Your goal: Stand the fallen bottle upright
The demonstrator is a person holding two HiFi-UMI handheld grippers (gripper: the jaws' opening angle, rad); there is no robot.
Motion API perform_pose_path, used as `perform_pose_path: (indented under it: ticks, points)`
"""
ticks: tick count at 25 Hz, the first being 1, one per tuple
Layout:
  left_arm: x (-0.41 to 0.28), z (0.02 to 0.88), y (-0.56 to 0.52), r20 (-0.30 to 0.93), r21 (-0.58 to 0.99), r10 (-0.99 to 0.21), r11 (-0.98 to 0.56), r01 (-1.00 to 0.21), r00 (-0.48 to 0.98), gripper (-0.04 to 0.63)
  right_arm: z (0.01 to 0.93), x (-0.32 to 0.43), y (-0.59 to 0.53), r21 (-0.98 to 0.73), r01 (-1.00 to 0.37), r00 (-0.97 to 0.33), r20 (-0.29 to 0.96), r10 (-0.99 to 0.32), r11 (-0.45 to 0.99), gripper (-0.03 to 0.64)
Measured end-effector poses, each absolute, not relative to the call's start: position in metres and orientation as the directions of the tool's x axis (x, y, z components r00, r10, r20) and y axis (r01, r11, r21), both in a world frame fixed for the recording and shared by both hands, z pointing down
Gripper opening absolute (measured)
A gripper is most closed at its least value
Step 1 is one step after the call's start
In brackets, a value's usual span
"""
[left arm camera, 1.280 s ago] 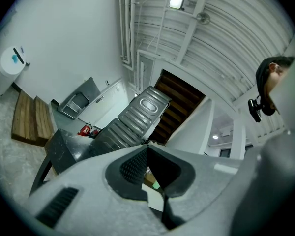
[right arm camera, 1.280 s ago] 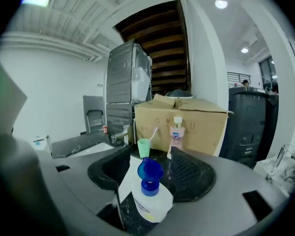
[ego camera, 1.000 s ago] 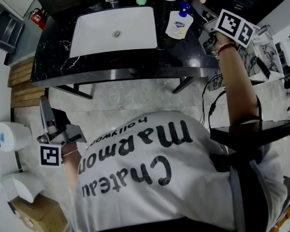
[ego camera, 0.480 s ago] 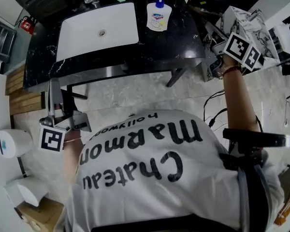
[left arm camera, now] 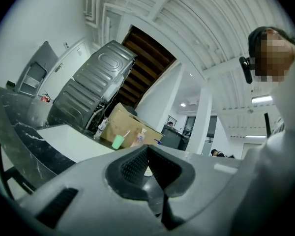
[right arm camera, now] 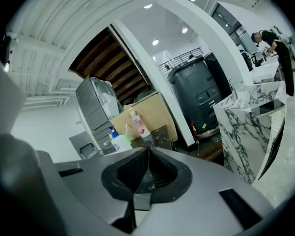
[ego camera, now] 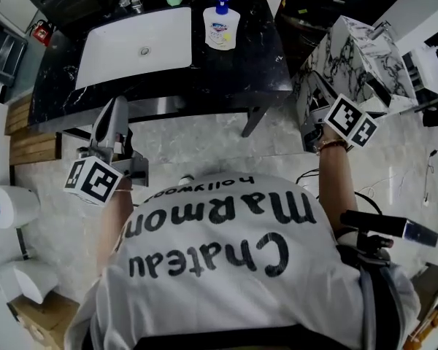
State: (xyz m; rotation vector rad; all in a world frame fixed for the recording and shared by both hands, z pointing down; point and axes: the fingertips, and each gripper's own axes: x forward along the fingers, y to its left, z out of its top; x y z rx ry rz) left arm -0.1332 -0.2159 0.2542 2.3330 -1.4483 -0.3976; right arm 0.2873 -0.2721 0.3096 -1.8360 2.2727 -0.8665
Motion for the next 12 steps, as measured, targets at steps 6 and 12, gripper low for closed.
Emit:
perform_pose_path:
  ticks: [6,12]
  points:
    - [-0.089,0.285,-0.204,0.041,0.389,-0.898,-0.389,-0.835,0.437,0.015,0.342,0.299,-0.257,-0.302,-0.938,-0.271,0.336,-0.902,0.17,0.015]
    - [-0.079,0.307,-0.193,0.067,0.396,-0.891,-0.39,-0.831,0.45,0.015,0.357,0.304,-0.252,-0.328,-0.929,-0.287,0.339,-0.896,0.173,0.012]
